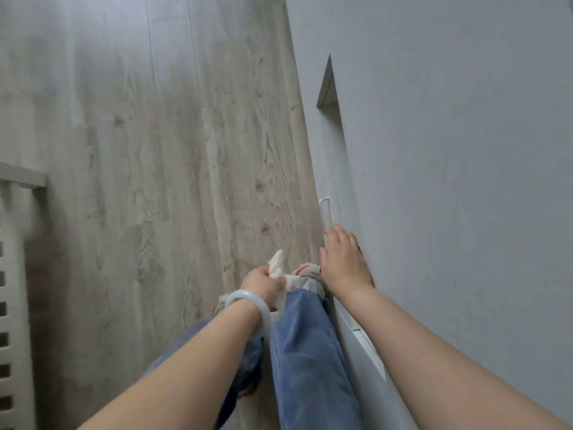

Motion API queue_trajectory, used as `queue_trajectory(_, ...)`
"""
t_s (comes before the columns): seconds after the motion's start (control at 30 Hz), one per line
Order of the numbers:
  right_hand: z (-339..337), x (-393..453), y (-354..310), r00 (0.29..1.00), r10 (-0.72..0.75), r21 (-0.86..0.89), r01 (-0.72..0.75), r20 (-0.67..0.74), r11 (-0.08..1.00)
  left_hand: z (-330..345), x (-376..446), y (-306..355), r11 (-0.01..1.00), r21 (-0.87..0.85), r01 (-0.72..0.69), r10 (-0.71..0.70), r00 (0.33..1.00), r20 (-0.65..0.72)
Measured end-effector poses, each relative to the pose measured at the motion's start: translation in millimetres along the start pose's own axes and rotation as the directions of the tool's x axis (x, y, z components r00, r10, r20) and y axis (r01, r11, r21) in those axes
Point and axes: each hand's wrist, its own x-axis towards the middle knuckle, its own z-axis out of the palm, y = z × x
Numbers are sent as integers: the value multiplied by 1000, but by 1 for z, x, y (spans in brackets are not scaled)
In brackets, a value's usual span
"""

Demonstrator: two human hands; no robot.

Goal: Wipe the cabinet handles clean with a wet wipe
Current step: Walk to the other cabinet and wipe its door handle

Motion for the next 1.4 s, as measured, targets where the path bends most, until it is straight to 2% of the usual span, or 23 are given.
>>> queue_trajectory(0.13, 23, 19, 4, 948, 316, 155, -305, -50, 940, -2, 46, 16, 999, 29, 13, -13, 1000, -6)
queue_trajectory(0.33, 64, 75, 26, 812, 551, 272, -496, -191, 825, 2, 131, 44, 996, 28, -88, 87, 996, 38)
queue_trajectory(0.47, 90, 119, 48, 782, 495, 256, -425, -380, 868, 9, 186, 65, 973, 136, -188, 179, 981, 74)
queue_trajectory(0.57, 113, 140, 69, 726, 395, 185, -355, -562, 916, 17, 221, 73, 947, 207, -245, 218, 965, 146)
queue_trajectory(0.67, 132, 144, 75, 681, 307, 86, -339, -664, 937, 30, 245, 82, 916, 284, -284, 240, 954, 179)
queue_trajectory(0.77, 137, 145, 76, 647, 276, 30, -364, -710, 931, 51, 258, 94, 903, 290, -318, 254, 937, 238)
queue_trajectory(0.93, 135, 146, 73, 618, 313, 50, -405, -721, 913, 80, 258, 114, 951, 101, -291, 240, 906, 349)
queue_trajectory(1.0, 134, 146, 71, 617, 314, 51, -405, -722, 913, 80, 255, 119, 982, -65, -178, 190, 908, 373)
queue_trajectory(1.07, 132, 146, 70, 616, 311, 50, -403, -724, 914, 77, 250, 124, 968, -248, -29, 127, 912, 391)
queue_trajectory(1.13, 130, 145, 68, 603, 307, 51, -402, -736, 914, 74, 249, 125, 945, -324, 44, 78, 931, 355)
queue_trajectory(1.27, 127, 145, 64, 579, 293, 45, -403, -761, 914, 78, 250, 126, 933, -358, 28, 70, 963, 259)
queue_trajectory(1.4, 129, 145, 64, 591, 315, 40, -430, -742, 902, 91, 246, 117, 885, -463, 56, 28, 985, 173)
